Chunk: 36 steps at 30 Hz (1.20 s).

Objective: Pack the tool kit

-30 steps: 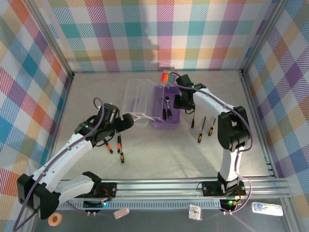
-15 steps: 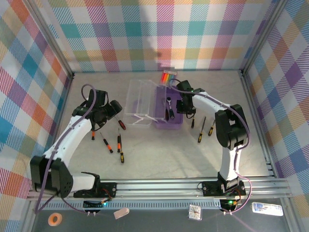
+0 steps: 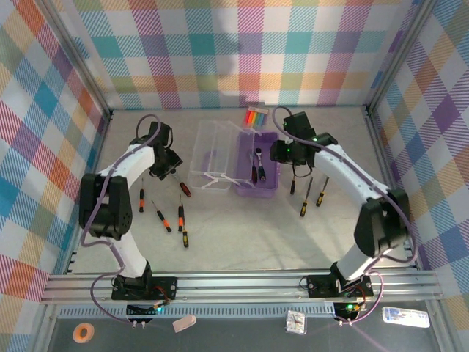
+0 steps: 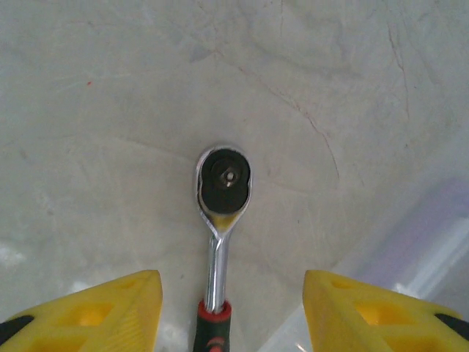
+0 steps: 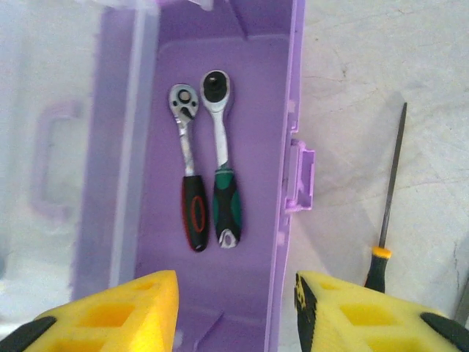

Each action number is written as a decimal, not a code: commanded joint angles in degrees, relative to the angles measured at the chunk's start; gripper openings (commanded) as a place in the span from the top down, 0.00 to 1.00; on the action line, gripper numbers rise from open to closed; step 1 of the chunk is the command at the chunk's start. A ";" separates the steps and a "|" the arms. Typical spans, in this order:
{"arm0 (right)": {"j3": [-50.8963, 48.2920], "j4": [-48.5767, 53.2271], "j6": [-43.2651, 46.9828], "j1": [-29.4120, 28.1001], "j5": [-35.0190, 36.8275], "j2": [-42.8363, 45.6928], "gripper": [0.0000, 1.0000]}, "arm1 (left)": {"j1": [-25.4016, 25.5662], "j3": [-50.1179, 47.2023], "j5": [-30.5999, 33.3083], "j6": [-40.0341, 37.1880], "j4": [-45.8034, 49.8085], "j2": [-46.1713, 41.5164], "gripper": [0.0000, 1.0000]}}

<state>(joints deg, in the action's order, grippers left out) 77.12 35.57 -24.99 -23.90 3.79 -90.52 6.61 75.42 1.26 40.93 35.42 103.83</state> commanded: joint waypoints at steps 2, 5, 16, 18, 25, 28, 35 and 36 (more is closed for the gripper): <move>-7.17 -0.33 -1.45 0.17 -2.99 6.58 0.53 | 0.38 2.80 1.68 0.20 4.79 4.13 0.47; -11.67 -1.57 -2.71 0.17 -3.53 11.30 0.53 | 0.84 3.61 1.86 -0.32 4.68 6.72 0.48; -18.95 -2.87 -5.14 0.17 -3.35 17.61 0.53 | 2.92 2.96 1.03 -2.55 2.29 11.47 0.69; -19.42 -2.99 -5.12 0.17 -3.79 18.22 0.53 | 2.88 2.78 1.50 -3.09 2.07 11.74 0.77; -20.52 -2.69 -5.19 0.27 -2.41 21.68 0.53 | 2.88 -2.02 1.56 -4.79 -1.40 9.08 0.92; -20.69 -3.16 -5.17 0.19 -3.27 21.63 0.52 | 2.89 -4.04 0.86 -5.05 -2.33 6.90 1.00; -21.48 -5.59 -5.03 -0.42 -7.72 21.77 0.53 | 2.97 -10.24 1.19 -4.59 -5.00 -3.27 1.00; -21.48 -5.73 -4.95 -0.76 -7.78 21.94 0.53 | 2.98 -11.02 1.19 -4.54 -5.30 -4.51 1.00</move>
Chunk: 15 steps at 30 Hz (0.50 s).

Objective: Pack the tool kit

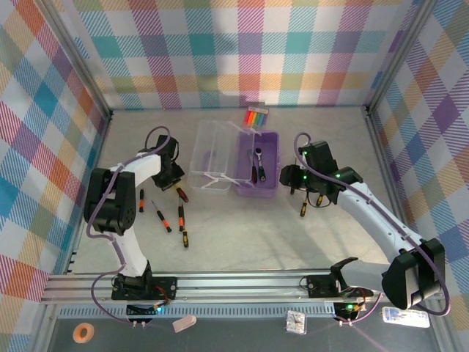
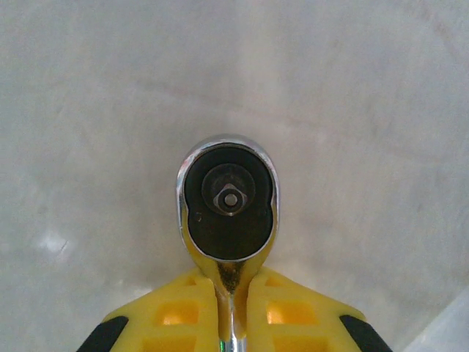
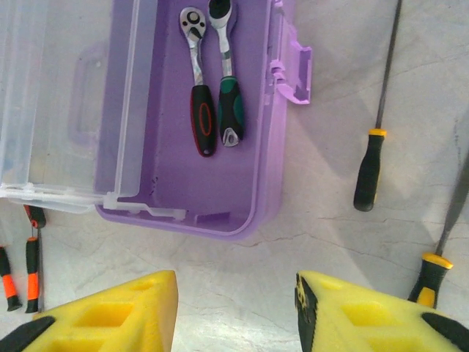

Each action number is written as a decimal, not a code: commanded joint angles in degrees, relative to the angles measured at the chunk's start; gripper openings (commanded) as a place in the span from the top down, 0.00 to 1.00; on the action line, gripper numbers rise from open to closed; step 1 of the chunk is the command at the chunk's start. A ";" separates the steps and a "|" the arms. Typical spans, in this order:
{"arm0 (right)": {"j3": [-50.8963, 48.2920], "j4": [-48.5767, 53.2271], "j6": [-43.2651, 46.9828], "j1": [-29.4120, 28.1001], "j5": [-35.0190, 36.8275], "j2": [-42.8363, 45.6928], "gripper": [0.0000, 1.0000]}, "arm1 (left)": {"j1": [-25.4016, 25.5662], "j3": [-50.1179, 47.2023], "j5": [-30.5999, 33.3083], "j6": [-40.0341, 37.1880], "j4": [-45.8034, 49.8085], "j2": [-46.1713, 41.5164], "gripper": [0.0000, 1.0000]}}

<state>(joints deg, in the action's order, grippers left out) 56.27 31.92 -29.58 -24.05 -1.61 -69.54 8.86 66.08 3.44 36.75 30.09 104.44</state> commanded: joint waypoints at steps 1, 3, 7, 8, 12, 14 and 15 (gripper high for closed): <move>-0.72 -2.47 -0.09 -1.02 -2.87 1.14 0.53 | 0.74 -2.40 -0.69 -0.37 -0.04 -6.37 1.00; -0.94 -3.53 0.19 -1.58 -3.95 1.49 0.54 | 0.72 -3.51 0.15 -0.55 0.15 -8.57 1.00; -0.83 -4.50 0.69 -3.24 -4.89 1.69 0.54 | 0.72 -5.64 0.52 -0.52 0.10 -13.06 1.00; -0.69 -4.53 0.89 -3.68 -4.89 1.61 0.54 | 0.72 -5.85 0.73 -0.53 0.27 -13.92 1.00; -0.18 -4.89 1.71 -6.50 -6.35 1.62 0.57 | 0.72 -6.32 -0.59 -0.71 0.54 -17.91 1.00; 0.97 -4.68 2.47 -9.76 -6.53 1.36 0.57 | 0.72 -6.27 -2.11 -0.72 0.89 -19.99 1.00; 1.56 -4.56 2.75 -11.34 -6.27 1.17 0.56 | 0.70 -6.32 -2.80 -0.78 0.92 -20.88 1.00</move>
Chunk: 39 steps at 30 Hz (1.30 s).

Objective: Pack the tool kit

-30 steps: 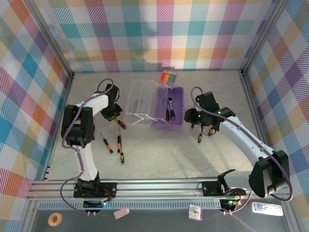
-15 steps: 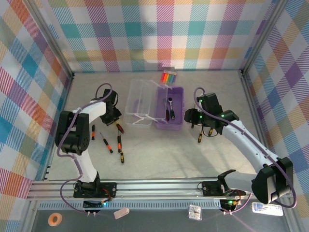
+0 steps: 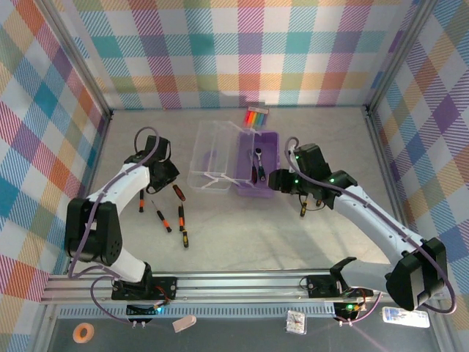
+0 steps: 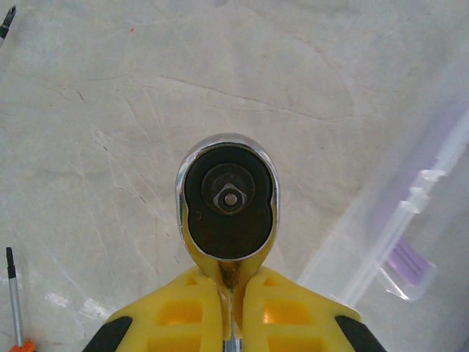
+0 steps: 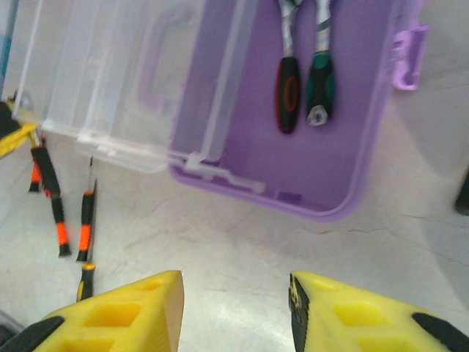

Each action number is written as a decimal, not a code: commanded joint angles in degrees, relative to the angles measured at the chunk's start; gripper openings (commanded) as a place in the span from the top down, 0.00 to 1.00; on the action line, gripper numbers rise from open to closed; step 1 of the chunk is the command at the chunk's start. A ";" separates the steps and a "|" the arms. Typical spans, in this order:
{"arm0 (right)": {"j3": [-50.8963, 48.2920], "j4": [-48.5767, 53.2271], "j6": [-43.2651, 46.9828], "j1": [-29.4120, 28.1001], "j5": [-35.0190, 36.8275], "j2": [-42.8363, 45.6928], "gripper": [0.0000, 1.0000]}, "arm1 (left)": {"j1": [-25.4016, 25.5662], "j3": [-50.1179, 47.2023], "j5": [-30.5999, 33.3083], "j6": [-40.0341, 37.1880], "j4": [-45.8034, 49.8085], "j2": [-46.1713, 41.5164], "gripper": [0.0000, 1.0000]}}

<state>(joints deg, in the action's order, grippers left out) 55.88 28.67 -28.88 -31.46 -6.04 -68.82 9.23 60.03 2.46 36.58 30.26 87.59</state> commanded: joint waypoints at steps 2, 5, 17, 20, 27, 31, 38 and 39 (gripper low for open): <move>3.19 -1.80 2.15 -7.27 -1.65 -0.29 0.55 | 0.40 -0.30 -2.68 -0.63 1.02 -6.42 1.00; 5.09 -3.03 2.04 -11.71 -1.43 -2.38 0.52 | 0.43 -0.82 -3.59 -0.65 1.25 -10.41 1.00; 25.92 -8.25 5.06 -24.33 -7.54 -26.43 0.35 | 0.95 -6.08 -11.06 4.21 -0.36 -24.86 1.00; 30.44 -9.71 4.40 -24.80 -11.47 -31.41 0.33 | 1.39 -6.93 -13.18 5.55 -0.23 -27.17 1.00; 37.57 -9.69 2.58 -25.99 -16.13 -39.49 0.36 | 1.84 -7.32 -14.53 6.77 0.71 -31.45 1.00; 37.81 -10.52 1.61 -26.03 -15.93 -40.25 0.43 | 2.10 -8.05 -16.12 8.09 0.21 -32.69 1.00; 38.54 -10.07 -0.48 -26.02 -15.07 -41.14 0.80 | 2.74 -10.39 -16.68 9.04 -1.28 -34.22 1.00; 38.37 -10.05 -0.78 -26.04 -14.60 -40.90 0.83 | 2.72 -10.43 -16.59 8.91 -1.17 -34.21 1.00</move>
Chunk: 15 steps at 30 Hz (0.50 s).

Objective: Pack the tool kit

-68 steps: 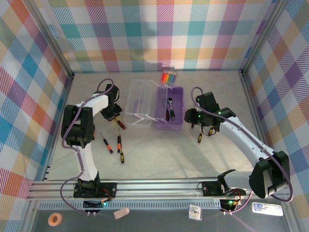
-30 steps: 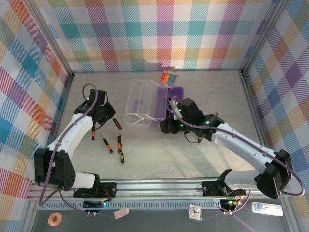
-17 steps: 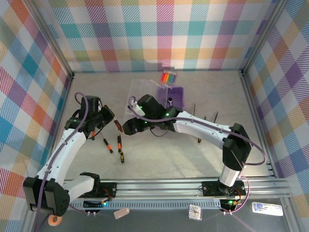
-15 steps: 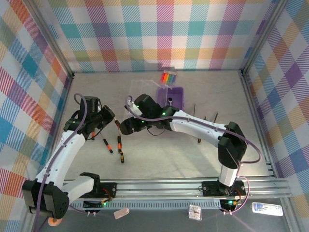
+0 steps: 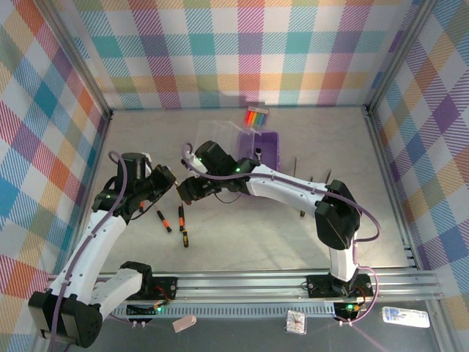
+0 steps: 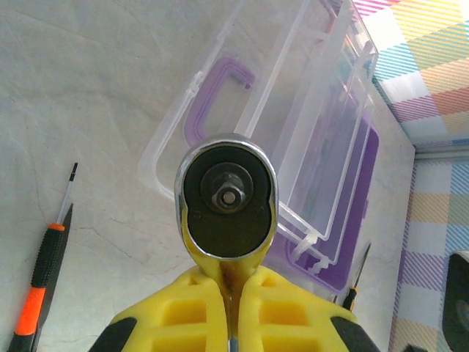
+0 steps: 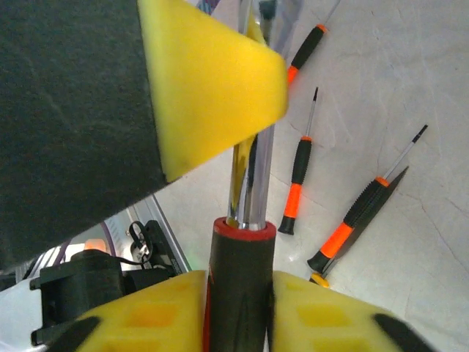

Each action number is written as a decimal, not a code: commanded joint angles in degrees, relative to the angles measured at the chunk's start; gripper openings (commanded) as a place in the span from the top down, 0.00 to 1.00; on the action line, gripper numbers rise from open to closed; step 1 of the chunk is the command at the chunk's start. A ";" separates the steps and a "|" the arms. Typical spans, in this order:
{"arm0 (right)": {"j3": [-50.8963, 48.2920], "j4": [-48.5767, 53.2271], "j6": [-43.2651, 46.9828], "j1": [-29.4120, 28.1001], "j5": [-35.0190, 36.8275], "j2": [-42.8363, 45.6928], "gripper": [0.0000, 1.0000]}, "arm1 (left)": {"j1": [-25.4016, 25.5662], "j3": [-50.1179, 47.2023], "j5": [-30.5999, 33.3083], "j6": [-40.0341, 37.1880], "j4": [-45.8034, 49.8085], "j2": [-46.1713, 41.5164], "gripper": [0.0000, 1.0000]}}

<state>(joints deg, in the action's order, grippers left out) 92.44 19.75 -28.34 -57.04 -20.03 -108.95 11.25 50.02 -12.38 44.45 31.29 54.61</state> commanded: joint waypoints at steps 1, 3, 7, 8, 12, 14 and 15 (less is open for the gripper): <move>1.42 -1.34 -1.69 -0.45 -0.18 -0.45 0.86 | 0.71 -0.15 -1.77 0.70 -2.07 -1.23 0.97; -0.05 -2.08 -2.36 -0.47 1.61 0.82 0.89 | 0.71 0.99 -1.15 -0.33 -0.85 -1.47 0.74; -3.07 -1.85 -3.05 -0.37 5.98 4.62 0.92 | 0.62 5.51 2.20 -3.65 4.22 -3.93 0.20; -3.82 -1.90 -3.03 -0.37 6.57 5.50 0.92 | 0.62 6.30 3.29 -4.41 5.45 -5.12 0.14; -5.90 -1.03 -3.06 0.05 9.48 9.18 0.92 | 0.56 7.04 7.89 -5.40 8.39 -9.58 0.06; -7.74 -1.04 -3.16 0.74 10.61 11.63 0.93 | 0.53 6.64 8.22 -5.58 8.78 -11.11 0.06; -8.40 -0.76 -3.18 1.07 11.18 12.53 0.93 | 0.53 6.34 7.95 -5.68 8.79 -11.51 0.06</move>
<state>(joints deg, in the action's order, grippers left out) 84.95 21.12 -31.11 -56.71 -11.64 -102.37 11.29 56.01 -6.48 40.53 36.60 44.38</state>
